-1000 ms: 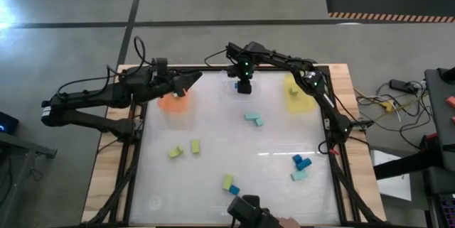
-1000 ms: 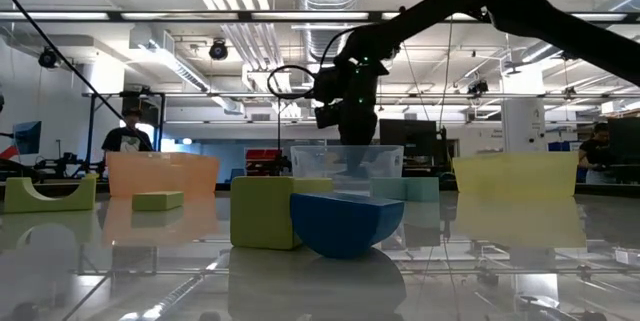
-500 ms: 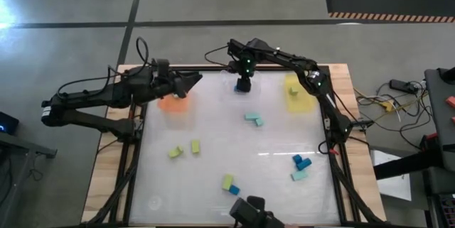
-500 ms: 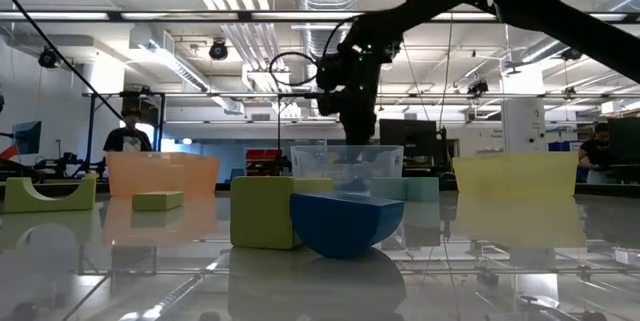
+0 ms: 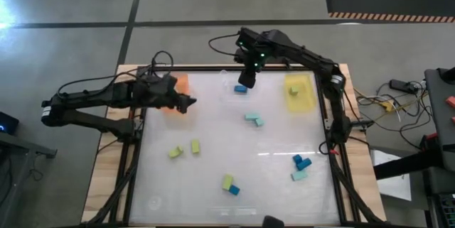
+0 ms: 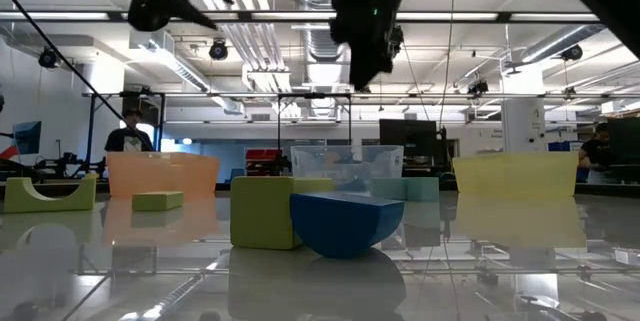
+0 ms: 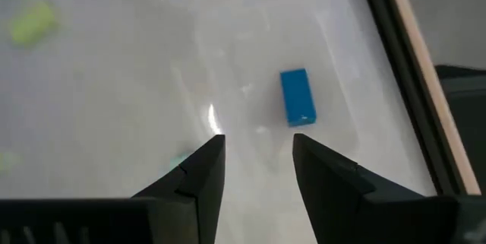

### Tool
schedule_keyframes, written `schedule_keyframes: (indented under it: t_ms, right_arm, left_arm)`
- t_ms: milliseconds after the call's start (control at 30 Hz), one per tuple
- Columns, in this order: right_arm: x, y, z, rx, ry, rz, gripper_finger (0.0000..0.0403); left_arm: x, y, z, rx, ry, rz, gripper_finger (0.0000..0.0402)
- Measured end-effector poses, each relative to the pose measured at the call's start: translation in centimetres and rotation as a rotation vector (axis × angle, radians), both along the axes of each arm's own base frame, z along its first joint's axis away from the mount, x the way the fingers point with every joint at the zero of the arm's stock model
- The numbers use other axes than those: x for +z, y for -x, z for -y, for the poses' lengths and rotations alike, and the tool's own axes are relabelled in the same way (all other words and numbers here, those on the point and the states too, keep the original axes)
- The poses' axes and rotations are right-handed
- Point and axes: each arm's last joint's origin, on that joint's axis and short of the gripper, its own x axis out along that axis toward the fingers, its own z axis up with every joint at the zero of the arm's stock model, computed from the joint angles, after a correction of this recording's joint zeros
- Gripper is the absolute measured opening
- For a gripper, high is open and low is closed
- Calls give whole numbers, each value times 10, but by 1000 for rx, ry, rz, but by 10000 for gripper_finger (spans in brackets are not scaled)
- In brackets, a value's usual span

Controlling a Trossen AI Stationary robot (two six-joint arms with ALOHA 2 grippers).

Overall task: Sort & place blocks by color
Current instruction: Put the green arch block into the yellow bin

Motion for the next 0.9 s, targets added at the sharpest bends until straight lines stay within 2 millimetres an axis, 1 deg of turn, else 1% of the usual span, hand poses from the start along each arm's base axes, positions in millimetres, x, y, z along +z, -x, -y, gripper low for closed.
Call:
schedule_keyframes:
  t_ms: [133, 233, 333, 433, 533, 633, 700, 767, 900]
  right_arm:
    - [37, 14, -27, -27, 13, 86, 135]
    - [61, 25, -48, -33, 17, 149, 130]
    - [79, 33, -69, -23, 17, 205, 130]
    - [91, 38, -88, -14, 7, 240, 131]
    - [98, 39, -106, 7, -8, 262, 132]
    - [99, 37, -122, 33, -28, 265, 132]
    - [99, 34, -132, 47, -41, 263, 132]
    - [97, 31, -141, 67, -51, 256, 132]
    - [91, 24, -154, 88, -62, 231, 129]
  left_arm:
    - [-15, 6, 3, -82, 33, -189, 196]
    - [-30, 8, 4, -136, 71, -361, 196]
    - [-45, 5, 6, -218, 116, -524, 196]
    - [-59, -5, 11, -328, 131, -647, 196]
    - [-75, -18, 16, -428, 111, -735, 196]
    - [-96, -27, 22, -492, 163, -825, 196]
    - [-110, -30, 28, -531, 213, -874, 196]
    - [-121, -31, 35, -558, 227, -923, 196]
    - [-136, -32, 46, -597, 224, -997, 196]
